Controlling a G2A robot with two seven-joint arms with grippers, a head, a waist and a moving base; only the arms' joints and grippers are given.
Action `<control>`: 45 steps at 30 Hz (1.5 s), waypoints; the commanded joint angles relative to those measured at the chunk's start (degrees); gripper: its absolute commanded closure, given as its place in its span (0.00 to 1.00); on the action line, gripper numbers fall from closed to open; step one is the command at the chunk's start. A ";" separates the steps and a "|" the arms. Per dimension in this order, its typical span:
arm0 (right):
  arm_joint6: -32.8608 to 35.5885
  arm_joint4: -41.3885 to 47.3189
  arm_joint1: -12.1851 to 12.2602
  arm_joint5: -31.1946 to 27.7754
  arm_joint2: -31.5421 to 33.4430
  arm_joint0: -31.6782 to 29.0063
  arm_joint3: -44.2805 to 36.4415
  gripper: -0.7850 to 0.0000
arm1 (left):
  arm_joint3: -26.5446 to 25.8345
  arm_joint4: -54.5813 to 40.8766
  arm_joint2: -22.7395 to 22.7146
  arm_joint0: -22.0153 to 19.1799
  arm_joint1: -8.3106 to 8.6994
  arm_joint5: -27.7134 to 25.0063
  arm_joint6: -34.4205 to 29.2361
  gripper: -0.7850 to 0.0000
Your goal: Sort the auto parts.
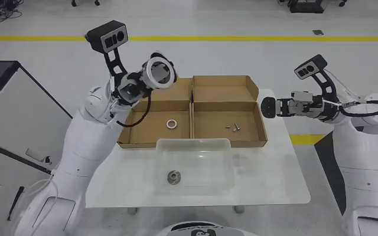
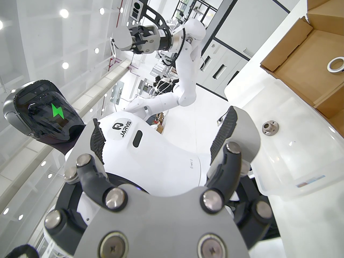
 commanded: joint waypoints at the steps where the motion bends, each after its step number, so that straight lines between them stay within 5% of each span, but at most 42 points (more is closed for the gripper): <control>1: 0.00 0.00 0.00 0.00 0.00 0.00 0.00 0.00 | -0.11 0.95 0.16 0.19 0.09 -0.23 0.25 1.00; 7: 0.00 0.00 0.00 0.00 0.00 0.00 0.00 0.00 | -0.71 0.38 0.90 0.14 0.25 -1.22 1.23 1.00; 24: 0.00 0.00 0.00 0.00 0.00 0.00 0.00 0.00 | -8.89 -20.80 -0.10 1.97 -1.78 -3.16 3.16 1.00; 40: 0.00 0.00 0.00 0.00 0.00 0.00 0.00 0.00 | -8.75 -20.23 -0.36 1.99 -1.94 -3.16 3.16 1.00; 45: 0.00 0.00 0.00 0.00 0.00 0.00 0.00 0.00 | -7.81 -13.99 -2.32 3.52 -1.71 2.31 4.55 1.00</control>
